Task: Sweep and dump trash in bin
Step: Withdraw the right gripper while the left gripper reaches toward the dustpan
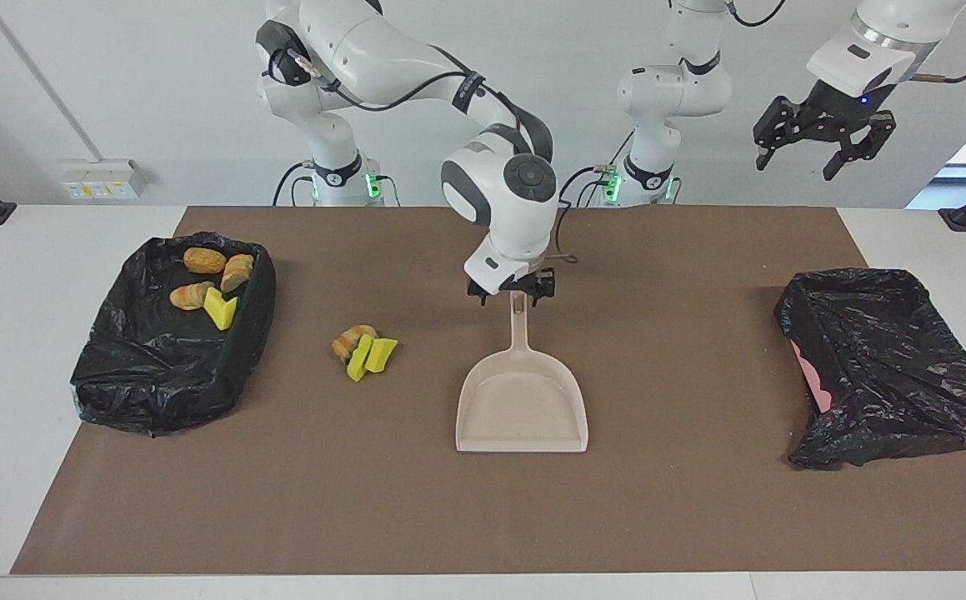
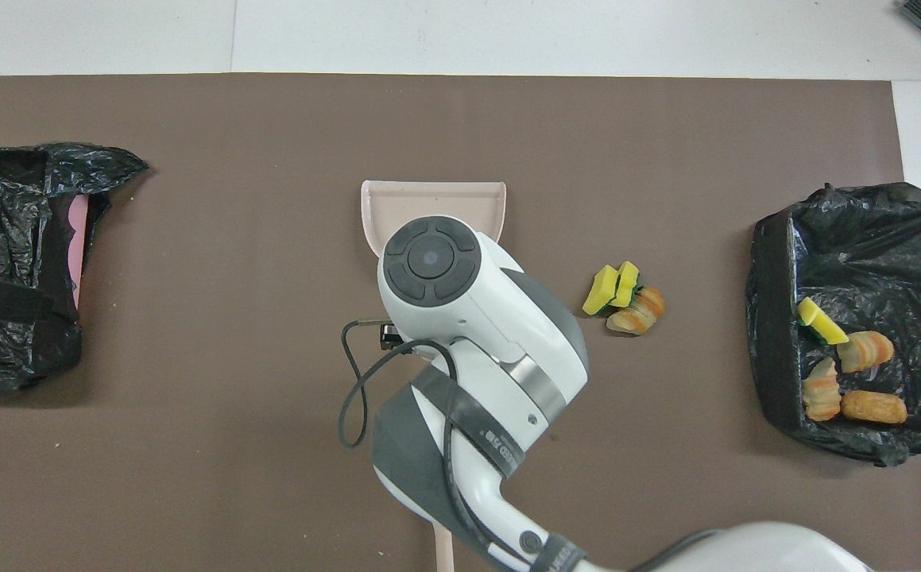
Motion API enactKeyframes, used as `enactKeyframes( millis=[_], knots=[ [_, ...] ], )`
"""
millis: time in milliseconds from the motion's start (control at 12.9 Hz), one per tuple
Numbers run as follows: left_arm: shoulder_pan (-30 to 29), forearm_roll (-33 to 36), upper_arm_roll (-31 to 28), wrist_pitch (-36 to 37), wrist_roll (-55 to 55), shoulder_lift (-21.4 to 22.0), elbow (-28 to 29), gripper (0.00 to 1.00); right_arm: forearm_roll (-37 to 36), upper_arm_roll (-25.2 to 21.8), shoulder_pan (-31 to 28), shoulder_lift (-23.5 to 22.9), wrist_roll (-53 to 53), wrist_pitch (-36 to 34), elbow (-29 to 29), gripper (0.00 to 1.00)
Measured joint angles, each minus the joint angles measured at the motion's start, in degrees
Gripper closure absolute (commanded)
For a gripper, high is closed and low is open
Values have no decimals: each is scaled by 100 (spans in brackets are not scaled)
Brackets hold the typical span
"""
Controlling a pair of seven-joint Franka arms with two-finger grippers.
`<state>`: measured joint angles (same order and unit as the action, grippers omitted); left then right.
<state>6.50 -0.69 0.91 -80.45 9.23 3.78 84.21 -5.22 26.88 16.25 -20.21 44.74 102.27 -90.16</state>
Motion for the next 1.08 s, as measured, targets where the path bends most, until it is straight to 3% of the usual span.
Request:
enactKeyframes(
  millis=[310,620,852,1084],
  knots=[
    [617,0,16,-837,-727,-138,365,0,887,31,208,1484,-79,27,-1590,0],
    [1281,4,29,-1466,-1787,-615,463,0,1874,34,620,2603,-715,724,-3441,0],
    [1844,9,38,-1870,-2532,-1088,472,0,1974,36,1031,2778,-745,1433,-4241,0],
    [2337,15,38,-2411,-3201,-1602,512,0,2152,33,1393,2778,-739,1772,-4537,0]
  ],
)
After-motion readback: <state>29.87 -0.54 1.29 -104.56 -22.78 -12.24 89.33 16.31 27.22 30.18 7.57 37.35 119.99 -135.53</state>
